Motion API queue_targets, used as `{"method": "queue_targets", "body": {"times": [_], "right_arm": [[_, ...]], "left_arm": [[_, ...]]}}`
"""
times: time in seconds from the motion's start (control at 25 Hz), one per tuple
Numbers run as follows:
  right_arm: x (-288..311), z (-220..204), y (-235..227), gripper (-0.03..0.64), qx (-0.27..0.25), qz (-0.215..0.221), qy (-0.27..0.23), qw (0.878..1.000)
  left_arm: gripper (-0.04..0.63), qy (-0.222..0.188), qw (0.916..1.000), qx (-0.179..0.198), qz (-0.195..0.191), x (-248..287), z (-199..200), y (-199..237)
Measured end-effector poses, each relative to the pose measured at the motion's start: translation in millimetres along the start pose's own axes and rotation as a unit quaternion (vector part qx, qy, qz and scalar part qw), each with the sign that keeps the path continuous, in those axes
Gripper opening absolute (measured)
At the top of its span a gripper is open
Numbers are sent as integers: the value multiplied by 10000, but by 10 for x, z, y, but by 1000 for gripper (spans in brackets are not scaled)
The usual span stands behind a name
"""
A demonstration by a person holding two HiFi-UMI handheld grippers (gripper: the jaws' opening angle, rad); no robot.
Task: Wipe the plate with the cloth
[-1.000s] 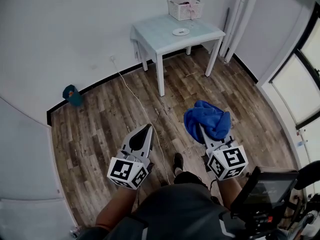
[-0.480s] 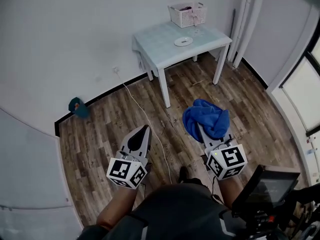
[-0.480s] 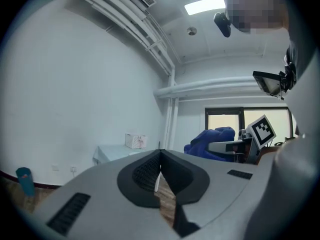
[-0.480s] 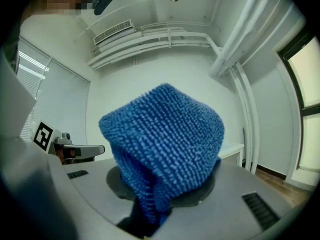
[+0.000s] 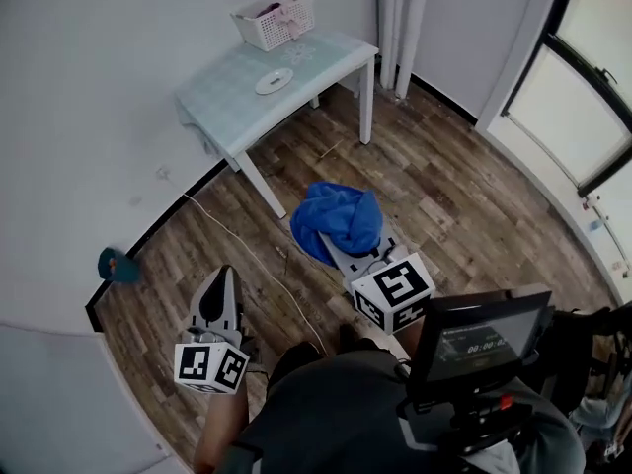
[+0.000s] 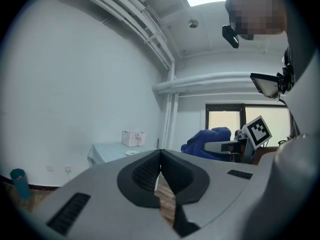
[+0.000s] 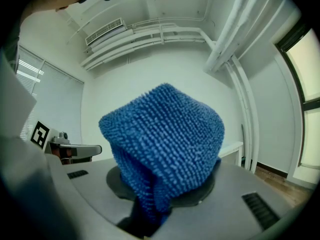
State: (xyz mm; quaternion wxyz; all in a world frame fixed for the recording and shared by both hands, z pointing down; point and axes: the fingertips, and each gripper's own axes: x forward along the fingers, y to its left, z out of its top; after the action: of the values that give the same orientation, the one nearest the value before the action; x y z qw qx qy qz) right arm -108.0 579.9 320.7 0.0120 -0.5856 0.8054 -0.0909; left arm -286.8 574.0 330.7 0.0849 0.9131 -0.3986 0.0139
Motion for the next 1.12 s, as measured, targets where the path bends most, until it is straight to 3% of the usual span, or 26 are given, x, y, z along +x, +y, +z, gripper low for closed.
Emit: {"method": "queue_targets", "body": {"times": [0.2,0.48,1.12], "right_arm": [[68,-74,-274,114,152,-143,97,9997],[504,29,-483,114,92,-411,54,9991],[1775,444,-561,114,-274,-961,-19,9950]], "left_arm": [[9,217,9995,-64,-218,370,-98,-73],[11,264,9980,-140,-557,901,-65,217],[11,-211,9925,-325,-1157,1771,400,1297]]}}
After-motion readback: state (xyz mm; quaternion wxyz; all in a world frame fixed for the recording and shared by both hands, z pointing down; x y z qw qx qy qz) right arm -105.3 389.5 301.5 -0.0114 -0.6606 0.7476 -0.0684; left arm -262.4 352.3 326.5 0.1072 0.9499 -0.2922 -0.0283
